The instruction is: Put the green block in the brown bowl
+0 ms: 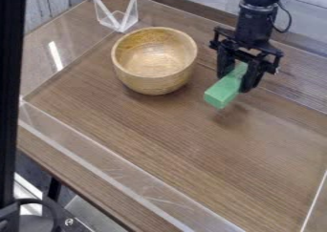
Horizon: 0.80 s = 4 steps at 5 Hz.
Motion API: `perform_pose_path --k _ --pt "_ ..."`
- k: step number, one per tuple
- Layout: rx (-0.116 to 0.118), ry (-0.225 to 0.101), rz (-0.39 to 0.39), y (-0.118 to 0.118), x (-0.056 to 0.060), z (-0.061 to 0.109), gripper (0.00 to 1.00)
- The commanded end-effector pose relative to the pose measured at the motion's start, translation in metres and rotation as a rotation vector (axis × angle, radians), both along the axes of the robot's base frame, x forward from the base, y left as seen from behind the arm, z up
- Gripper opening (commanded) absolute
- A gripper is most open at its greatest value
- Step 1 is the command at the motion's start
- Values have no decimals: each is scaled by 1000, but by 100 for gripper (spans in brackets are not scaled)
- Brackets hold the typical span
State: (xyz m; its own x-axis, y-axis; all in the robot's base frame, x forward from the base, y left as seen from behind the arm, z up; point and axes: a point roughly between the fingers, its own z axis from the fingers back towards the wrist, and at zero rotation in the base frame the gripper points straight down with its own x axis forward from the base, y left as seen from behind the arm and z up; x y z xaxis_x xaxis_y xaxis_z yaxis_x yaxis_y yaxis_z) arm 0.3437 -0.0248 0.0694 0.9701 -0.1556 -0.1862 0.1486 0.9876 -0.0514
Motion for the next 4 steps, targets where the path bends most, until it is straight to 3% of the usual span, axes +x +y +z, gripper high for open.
perform_pose_path --k 1,2,4 --pt "-10 -111 20 11 3 43 0" --pt "-9 -133 65 28 -3 55 0" --pt "12 -131 187 89 -14 59 0"
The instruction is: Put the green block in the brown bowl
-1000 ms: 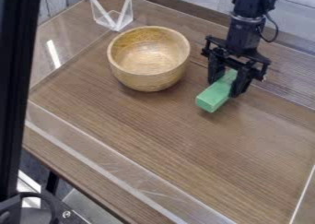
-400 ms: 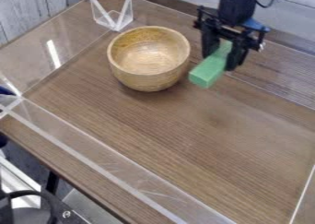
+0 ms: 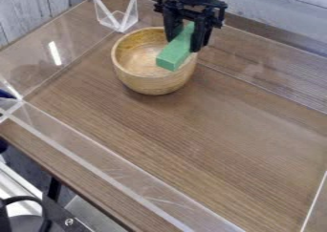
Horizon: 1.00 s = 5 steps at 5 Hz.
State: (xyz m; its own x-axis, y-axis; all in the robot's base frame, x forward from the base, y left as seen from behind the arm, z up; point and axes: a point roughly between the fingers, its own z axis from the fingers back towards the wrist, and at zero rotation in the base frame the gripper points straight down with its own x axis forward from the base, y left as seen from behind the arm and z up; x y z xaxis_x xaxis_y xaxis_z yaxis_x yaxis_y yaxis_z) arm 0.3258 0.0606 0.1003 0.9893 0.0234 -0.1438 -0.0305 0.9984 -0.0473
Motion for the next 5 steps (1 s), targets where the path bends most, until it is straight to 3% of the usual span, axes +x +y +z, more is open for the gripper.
perform_pose_path --k 1,5 --pt "26 -76 26 15 1 22 0" --pt "33 -33 80 48 -6 -19 0"
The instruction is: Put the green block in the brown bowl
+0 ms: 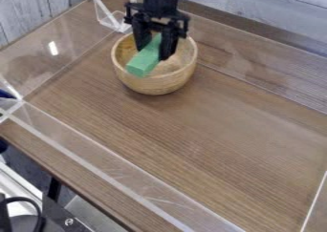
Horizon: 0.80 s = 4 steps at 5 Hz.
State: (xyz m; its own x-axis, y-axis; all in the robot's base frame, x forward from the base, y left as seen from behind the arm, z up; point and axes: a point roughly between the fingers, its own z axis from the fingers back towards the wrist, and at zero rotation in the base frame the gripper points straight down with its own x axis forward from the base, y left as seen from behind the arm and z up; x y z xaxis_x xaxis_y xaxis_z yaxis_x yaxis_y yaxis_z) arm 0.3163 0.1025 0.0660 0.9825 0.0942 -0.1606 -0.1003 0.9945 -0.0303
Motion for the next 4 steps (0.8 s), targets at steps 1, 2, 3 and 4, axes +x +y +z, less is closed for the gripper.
perform_pose_path --k 1,2,3,4 --pt "17 -47 14 8 5 9 0" --pt "12 -48 17 10 7 5 0" --pt "7 -53 19 11 8 4 0" --pt "2 -58 21 11 10 4 0"
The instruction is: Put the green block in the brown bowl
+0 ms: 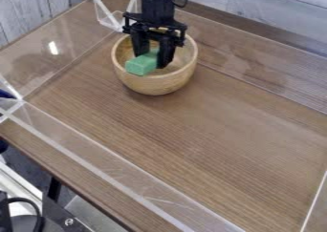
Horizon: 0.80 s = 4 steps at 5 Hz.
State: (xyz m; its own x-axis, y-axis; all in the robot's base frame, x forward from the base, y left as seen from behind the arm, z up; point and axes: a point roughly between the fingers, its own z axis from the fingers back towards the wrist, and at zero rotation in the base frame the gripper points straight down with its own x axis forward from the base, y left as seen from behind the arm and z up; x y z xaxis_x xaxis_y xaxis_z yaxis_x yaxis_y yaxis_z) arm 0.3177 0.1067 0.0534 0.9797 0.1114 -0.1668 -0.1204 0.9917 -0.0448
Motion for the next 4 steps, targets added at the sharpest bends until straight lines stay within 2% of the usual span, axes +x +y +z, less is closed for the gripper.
perform_pose_path --k 1,2,3,4 --pt "13 -67 3 7 10 16 0" --pt "7 -71 4 8 11 17 0" --pt "2 -88 6 7 10 27 100" --pt "-3 -120 8 6 8 43 100"
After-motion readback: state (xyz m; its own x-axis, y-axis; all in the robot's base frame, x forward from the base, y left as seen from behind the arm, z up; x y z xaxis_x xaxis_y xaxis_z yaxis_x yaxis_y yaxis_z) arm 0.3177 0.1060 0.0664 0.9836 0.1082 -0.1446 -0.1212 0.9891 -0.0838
